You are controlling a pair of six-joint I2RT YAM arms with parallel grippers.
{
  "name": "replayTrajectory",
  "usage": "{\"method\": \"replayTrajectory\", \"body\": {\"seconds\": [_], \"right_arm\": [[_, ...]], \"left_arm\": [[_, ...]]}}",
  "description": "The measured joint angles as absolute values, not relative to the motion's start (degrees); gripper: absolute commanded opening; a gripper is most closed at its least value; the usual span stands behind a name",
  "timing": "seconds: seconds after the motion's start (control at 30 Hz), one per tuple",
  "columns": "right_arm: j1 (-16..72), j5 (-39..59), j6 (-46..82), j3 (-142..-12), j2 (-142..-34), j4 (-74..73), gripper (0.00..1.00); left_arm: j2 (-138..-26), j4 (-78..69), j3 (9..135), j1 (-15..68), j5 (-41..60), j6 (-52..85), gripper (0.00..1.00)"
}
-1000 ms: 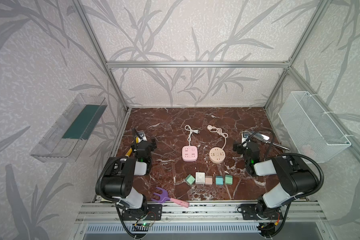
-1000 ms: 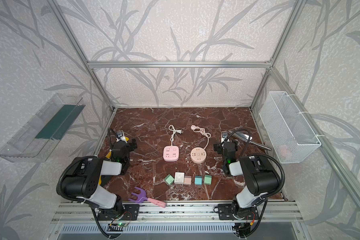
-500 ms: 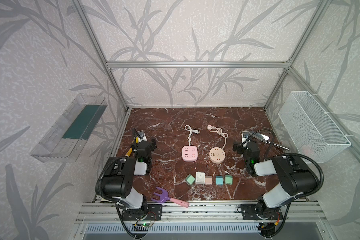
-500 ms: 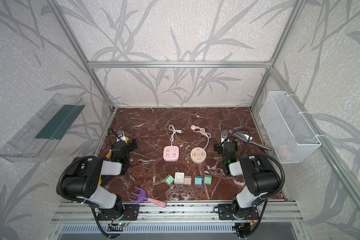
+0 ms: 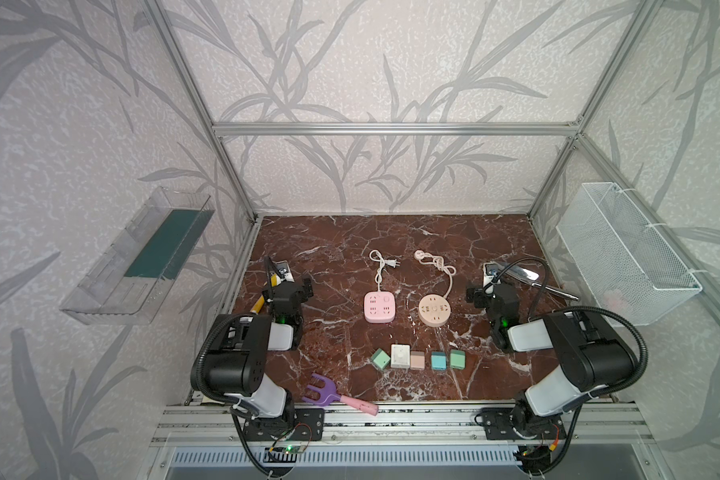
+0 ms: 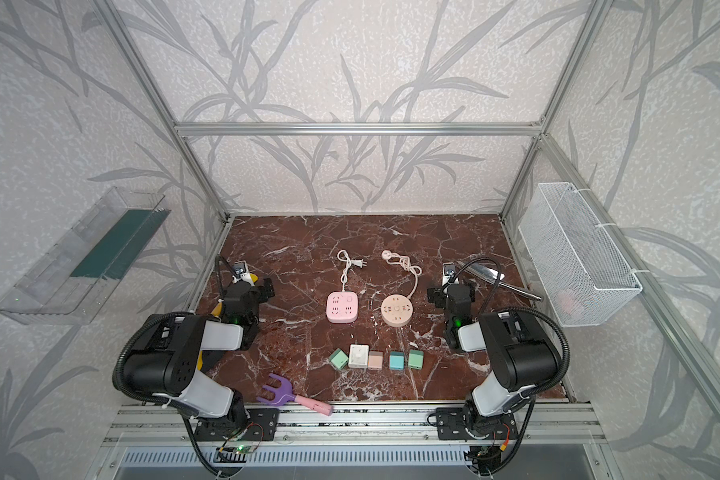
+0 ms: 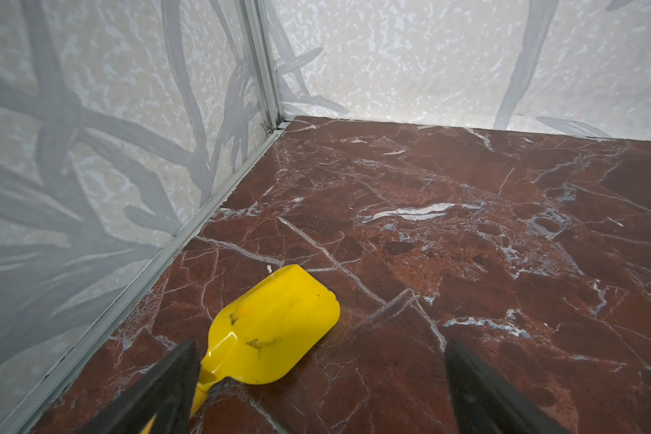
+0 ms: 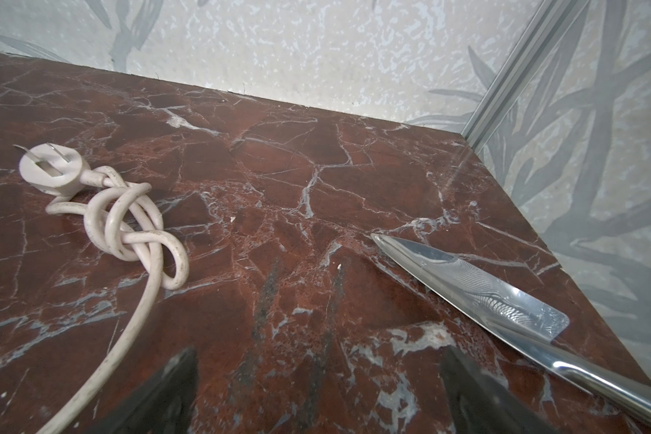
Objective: Insert the plug
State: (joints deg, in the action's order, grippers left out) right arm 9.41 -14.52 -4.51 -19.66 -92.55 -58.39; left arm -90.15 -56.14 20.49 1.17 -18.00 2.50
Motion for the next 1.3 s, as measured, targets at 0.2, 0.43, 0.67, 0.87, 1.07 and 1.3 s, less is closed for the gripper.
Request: {"method": "replayTrajectory", "body": {"seconds": [0.2, 0.43, 0.67, 0.87, 1.07, 1.3], "right_arm": [[10.61, -17.3, -3.95, -22.35, -83.13, -45.1, 0.99], [12.43, -18.98, 3.16, -42.39, -72.9, -16.38, 0.99], [20.34, -24.6, 9.76, -46.0, -66.0, 6.0, 0.99], [24.23, -25.02, 25.91, -45.91, -55.77, 21.39, 0.99], [29.41, -20.8, 37.54, -45.89, -55.27, 34.02, 0.99], [42.15, -22.9, 45.45, -47.94, -56.12, 47.18, 1.0]], "left_arm": [[-86.78, -56.16, 18.61, 2.7, -18.02, 0.71, 0.99], [-76.73, -38.52, 26.63, 8.51, -23.29, 1.17, 0.99], [-71.64, -12.67, 42.41, 10.35, -19.79, 15.29, 0.99], [-67.75, 6.44, 49.15, 13.5, -14.28, 24.77, 0.99], [-58.11, 14.63, 46.85, 14.24, -9.21, 32.91, 0.99], [-66.5, 32.51, 58.02, 26.17, -12.75, 32.95, 0.99]]}}
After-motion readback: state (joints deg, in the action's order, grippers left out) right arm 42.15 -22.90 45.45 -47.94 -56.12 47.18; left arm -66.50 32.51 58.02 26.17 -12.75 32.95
